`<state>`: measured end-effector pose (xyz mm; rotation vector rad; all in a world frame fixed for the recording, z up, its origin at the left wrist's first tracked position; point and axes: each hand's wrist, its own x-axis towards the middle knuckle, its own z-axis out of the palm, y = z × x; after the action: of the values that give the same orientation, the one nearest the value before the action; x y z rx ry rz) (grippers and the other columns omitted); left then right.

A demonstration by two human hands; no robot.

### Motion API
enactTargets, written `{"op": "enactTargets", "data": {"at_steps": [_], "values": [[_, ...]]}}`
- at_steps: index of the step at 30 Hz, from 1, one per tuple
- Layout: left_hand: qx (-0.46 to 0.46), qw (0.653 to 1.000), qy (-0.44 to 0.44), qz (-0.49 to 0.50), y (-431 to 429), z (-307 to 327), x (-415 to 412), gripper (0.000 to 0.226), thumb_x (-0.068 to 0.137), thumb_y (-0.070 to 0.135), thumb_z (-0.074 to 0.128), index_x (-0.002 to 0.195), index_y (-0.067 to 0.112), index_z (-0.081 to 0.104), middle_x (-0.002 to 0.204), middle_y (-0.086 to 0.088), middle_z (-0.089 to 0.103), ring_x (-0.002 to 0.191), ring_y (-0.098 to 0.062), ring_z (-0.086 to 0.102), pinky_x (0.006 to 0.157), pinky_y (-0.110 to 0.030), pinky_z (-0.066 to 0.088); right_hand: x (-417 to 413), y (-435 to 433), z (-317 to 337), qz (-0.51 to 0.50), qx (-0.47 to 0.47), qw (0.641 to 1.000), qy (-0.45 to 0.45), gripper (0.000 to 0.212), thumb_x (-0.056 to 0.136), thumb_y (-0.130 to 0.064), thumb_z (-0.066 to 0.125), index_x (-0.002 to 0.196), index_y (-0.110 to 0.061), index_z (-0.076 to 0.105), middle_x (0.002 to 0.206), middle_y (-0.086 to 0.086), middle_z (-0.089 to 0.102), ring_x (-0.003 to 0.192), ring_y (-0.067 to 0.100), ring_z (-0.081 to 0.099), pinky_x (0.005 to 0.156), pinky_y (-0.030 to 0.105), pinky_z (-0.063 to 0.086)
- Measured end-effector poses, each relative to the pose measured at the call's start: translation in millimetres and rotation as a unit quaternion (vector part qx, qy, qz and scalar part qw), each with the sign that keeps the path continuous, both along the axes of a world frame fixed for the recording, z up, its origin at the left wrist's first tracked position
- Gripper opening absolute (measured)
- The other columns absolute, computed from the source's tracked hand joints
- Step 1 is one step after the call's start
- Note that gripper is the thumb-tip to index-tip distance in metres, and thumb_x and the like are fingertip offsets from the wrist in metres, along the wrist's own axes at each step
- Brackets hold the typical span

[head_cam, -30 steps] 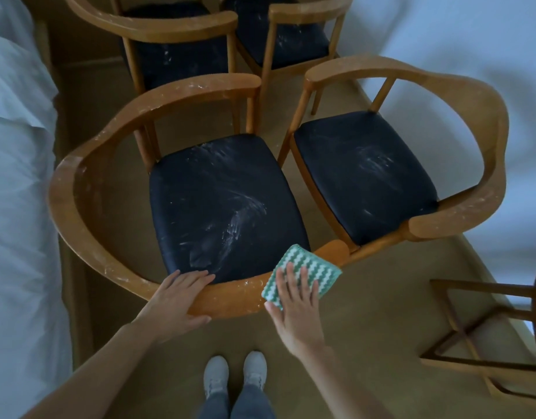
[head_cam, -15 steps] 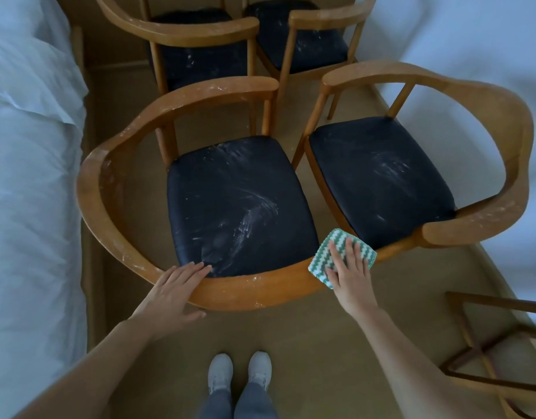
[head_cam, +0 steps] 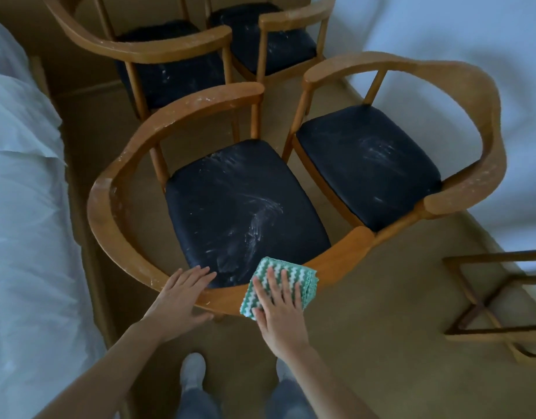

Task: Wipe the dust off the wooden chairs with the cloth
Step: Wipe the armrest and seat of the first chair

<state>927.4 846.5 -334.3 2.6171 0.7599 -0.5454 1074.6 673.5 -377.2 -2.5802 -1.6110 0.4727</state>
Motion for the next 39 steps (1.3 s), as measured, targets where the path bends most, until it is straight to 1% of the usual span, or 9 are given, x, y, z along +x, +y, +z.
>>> {"op": "enactTargets", "data": {"at_steps": [4, 7, 9, 13, 18, 24, 30, 36, 39], "values": [[-0.007, 0.998, -0.013, -0.064, 24, 3, -15, 0.078, 0.088, 0.06, 0.046, 0.149, 0.031, 0.007, 0.157, 0.011, 0.003, 0.145, -0.009, -0.004, 0.112, -0.032, -0.016, 30, -18, 0, 0.013, -0.015, 0.999, -0.025, 0.056, 0.1, -0.053, 0.009, 0.151, -0.031, 0.011, 0.157, 0.005, 0.017, 0.143, 0.027, 0.013, 0.114, 0.04, 0.005], [-0.013, 0.995, -0.02, -0.097, 44, 6, -24, 0.077, 0.089, 0.061, 0.044, 0.149, 0.032, 0.007, 0.157, 0.013, 0.003, 0.144, -0.006, -0.005, 0.114, -0.031, -0.013, 58, -28, 7, -0.07, -0.037, 0.997, -0.007, 0.069, 0.084, -0.071, -0.015, 0.145, -0.04, -0.016, 0.155, -0.002, -0.015, 0.144, 0.024, -0.013, 0.118, 0.039, -0.003], [-0.011, 0.993, -0.023, -0.112, 56, 7, -29, 0.076, 0.089, 0.06, 0.044, 0.149, 0.031, 0.008, 0.157, 0.013, 0.004, 0.145, -0.007, -0.004, 0.115, -0.032, -0.013, 62, -26, 8, -0.12, -0.056, 0.991, 0.022, 0.085, 0.072, -0.075, -0.028, 0.144, -0.03, -0.017, 0.15, -0.004, -0.023, 0.14, 0.023, -0.021, 0.116, 0.042, -0.005], [0.011, 0.992, -0.028, -0.126, 74, 5, -37, 0.075, 0.089, 0.059, 0.045, 0.149, 0.03, 0.009, 0.157, 0.012, 0.006, 0.145, -0.008, -0.002, 0.117, -0.036, -0.011, 14, -7, 7, -0.15, -0.032, 0.988, -0.023, 0.062, 0.099, -0.049, 0.0, 0.15, -0.019, 0.022, 0.153, 0.01, 0.015, 0.141, 0.038, 0.013, 0.106, 0.06, 0.029], [0.019, 0.987, -0.094, -0.126, 86, -5, -52, 0.08, 0.083, 0.053, 0.06, 0.148, 0.027, 0.022, 0.153, 0.007, 0.025, 0.144, -0.011, 0.015, 0.112, -0.035, -0.012, -88, 40, -1, -0.071, 0.023, 0.997, -0.025, 0.061, 0.095, -0.047, 0.027, 0.151, -0.029, 0.014, 0.157, 0.006, 0.016, 0.142, 0.033, 0.013, 0.112, 0.052, 0.012], [0.111, 0.978, -0.119, -0.133, 90, -11, -68, 0.081, 0.054, 0.049, 0.086, 0.123, 0.016, 0.058, 0.125, -0.005, 0.062, 0.12, -0.027, 0.056, 0.106, -0.053, 0.028, -129, 87, 2, -0.037, 0.015, 0.999, 0.001, 0.053, 0.093, -0.046, 0.027, 0.144, -0.033, 0.031, 0.149, -0.003, 0.037, 0.136, 0.024, 0.037, 0.107, 0.046, 0.035], [0.148, 0.972, -0.124, -0.131, 99, -8, -78, 0.084, 0.051, 0.05, 0.087, 0.123, 0.015, 0.058, 0.122, -0.003, 0.063, 0.117, -0.025, 0.058, 0.102, -0.053, 0.03, -54, 12, -4, -0.023, 0.024, 0.998, -0.062, 0.051, 0.102, -0.043, 0.015, 0.151, -0.031, 0.012, 0.154, -0.001, 0.025, 0.143, 0.022, 0.016, 0.112, 0.041, 0.015], [0.153, 0.971, -0.142, -0.112, 98, -10, -87, 0.086, 0.052, 0.052, 0.085, 0.125, 0.019, 0.053, 0.123, -0.001, 0.062, 0.12, -0.023, 0.055, 0.113, -0.04, 0.007, -14, -9, 5, -0.089, -0.009, 0.995, -0.037, 0.052, 0.102, -0.045, 0.008, 0.151, -0.03, 0.008, 0.153, 0.004, 0.025, 0.138, 0.034, 0.026, 0.106, 0.052, 0.026], [0.173, 0.968, -0.144, -0.113, 96, -10, -88, 0.088, 0.05, 0.054, 0.085, 0.125, 0.02, 0.052, 0.123, 0.0, 0.062, 0.121, -0.019, 0.05, 0.114, -0.048, 0.023, -40, 10, 6, -0.106, -0.016, 0.994, -0.027, 0.052, 0.102, -0.044, 0.009, 0.151, -0.027, 0.012, 0.152, 0.004, 0.027, 0.136, 0.036, 0.029, 0.112, 0.054, 0.024]]}}
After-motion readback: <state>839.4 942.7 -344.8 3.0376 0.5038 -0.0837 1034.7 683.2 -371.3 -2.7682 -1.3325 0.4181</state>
